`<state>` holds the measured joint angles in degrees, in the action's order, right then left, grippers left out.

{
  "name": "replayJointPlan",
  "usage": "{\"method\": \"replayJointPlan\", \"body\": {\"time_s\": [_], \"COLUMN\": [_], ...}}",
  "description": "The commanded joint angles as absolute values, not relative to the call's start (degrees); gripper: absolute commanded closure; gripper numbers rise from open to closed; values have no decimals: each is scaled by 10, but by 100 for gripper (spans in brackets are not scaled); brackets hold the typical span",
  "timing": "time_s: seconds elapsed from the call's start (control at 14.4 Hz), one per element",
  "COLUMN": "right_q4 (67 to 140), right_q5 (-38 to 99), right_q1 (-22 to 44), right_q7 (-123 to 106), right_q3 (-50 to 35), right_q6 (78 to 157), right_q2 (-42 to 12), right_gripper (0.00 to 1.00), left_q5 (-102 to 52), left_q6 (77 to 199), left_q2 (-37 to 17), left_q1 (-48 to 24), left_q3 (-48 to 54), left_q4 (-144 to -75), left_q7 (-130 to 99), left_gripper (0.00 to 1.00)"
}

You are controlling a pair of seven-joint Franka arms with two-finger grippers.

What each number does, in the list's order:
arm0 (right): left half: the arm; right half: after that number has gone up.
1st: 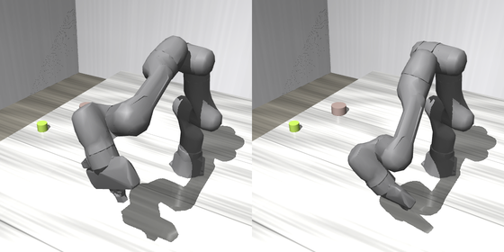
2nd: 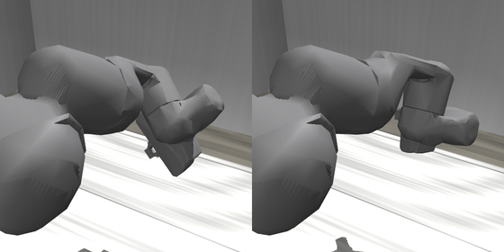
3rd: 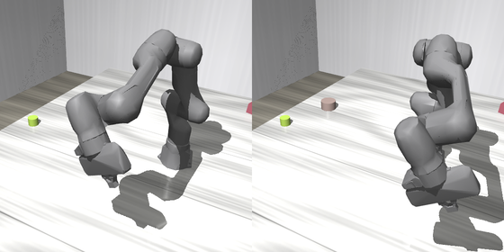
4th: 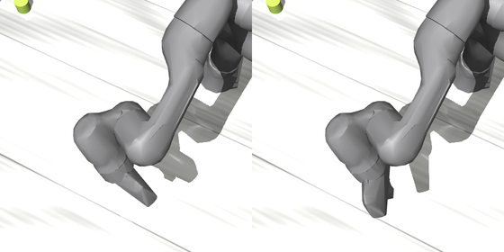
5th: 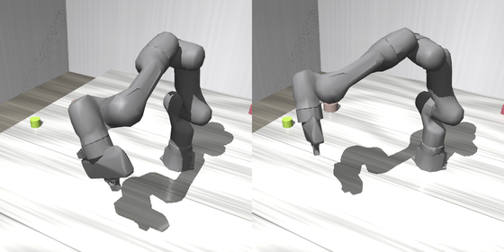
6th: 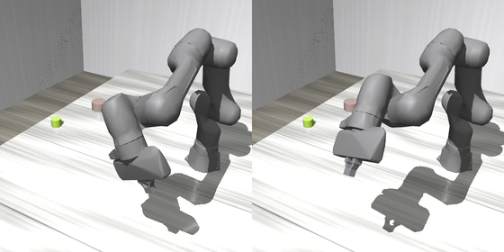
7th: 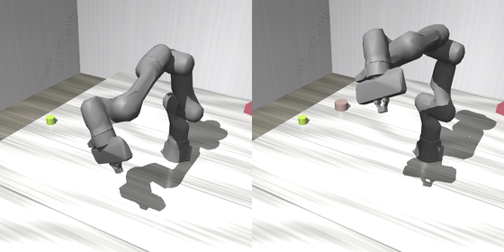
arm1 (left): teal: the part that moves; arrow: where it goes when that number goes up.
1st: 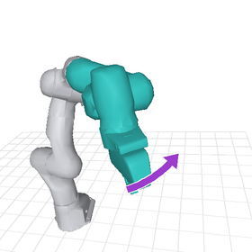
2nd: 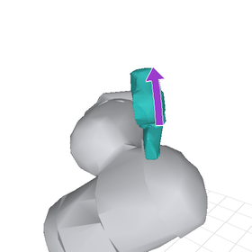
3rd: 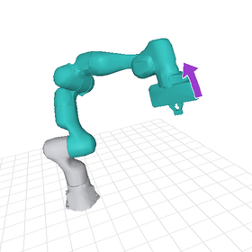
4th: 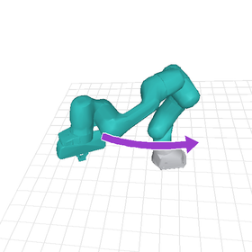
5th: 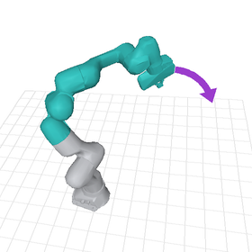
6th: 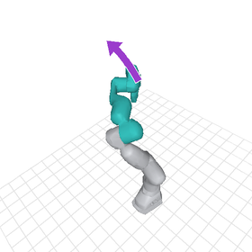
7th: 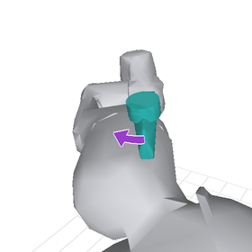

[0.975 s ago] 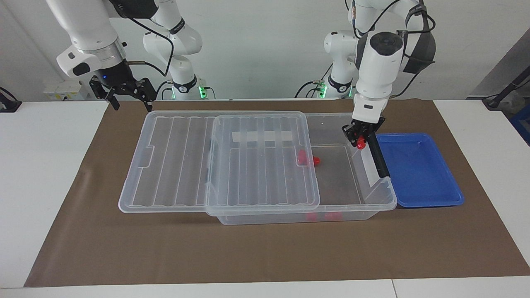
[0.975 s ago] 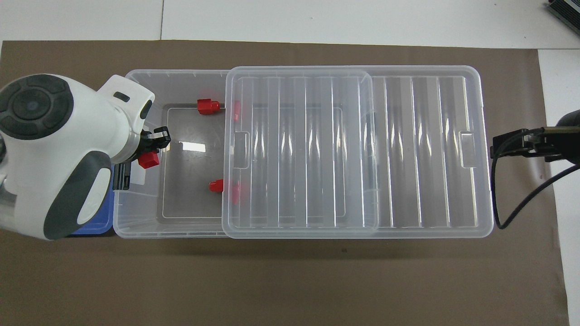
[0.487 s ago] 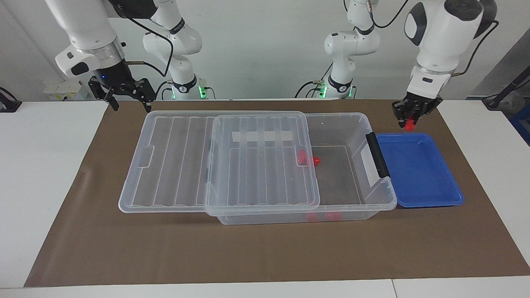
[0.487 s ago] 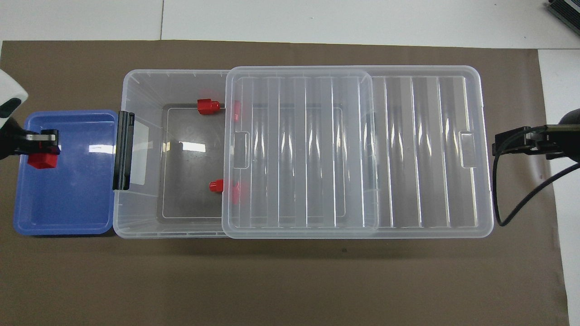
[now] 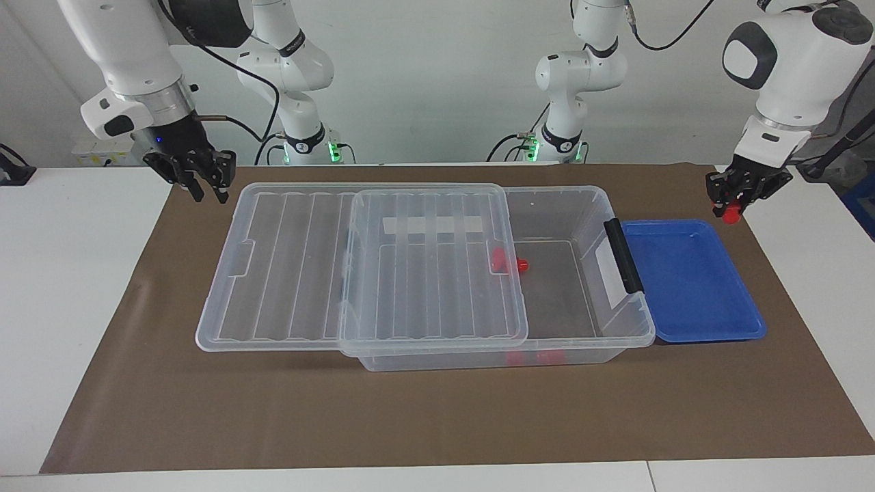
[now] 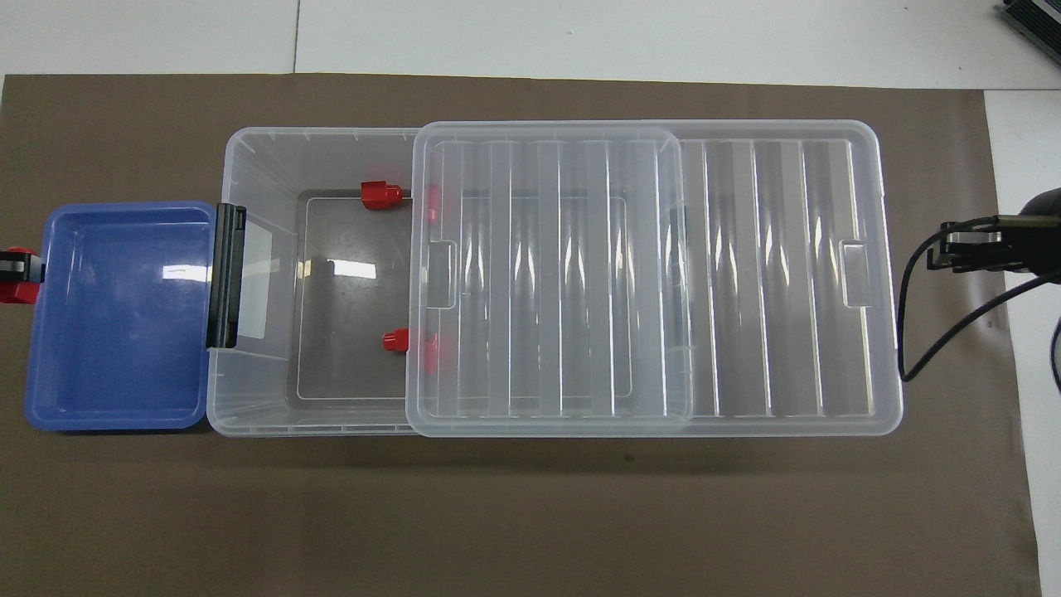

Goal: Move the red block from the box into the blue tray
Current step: 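Lower the red block into the blue tray while the right gripper reaches the lid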

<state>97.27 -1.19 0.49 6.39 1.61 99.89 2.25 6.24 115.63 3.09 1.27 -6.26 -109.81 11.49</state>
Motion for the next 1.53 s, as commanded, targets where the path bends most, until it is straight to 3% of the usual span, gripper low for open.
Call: {"method": "replayJointPlan", "body": {"time_s": [0.0,0.35,0.63,0.97,1.46], "right_q4": [1029,1051,1050,1043,1043], "right_q5": [-13,-13,-13,-6,-3], "right_q1": [-13,-28,-41,-42,-32], "right_q7": [55,62,60,58,54], "right_q3": [16,16,16,15,10], "right_q6": [1067,1142,1190,1241,1230], "right_q2": [33,-10,-51,-86,-87], "right_gripper": [100,100,100,100,100], "left_q5": [52,52,34,-112,-112], "left_q6": [1278,1409,1426,1437,1518], "left_q2": [26,-4,-27,-60,-101], "left_q1": [13,24,25,18,16], "left_q3": [-65,-66,-91,-99,-99], "left_q4": [-1185,-1268,-1271,-1275,-1295], "left_q7": [127,127,158,233,268], "left_gripper": [90,90,90,90,89]}}
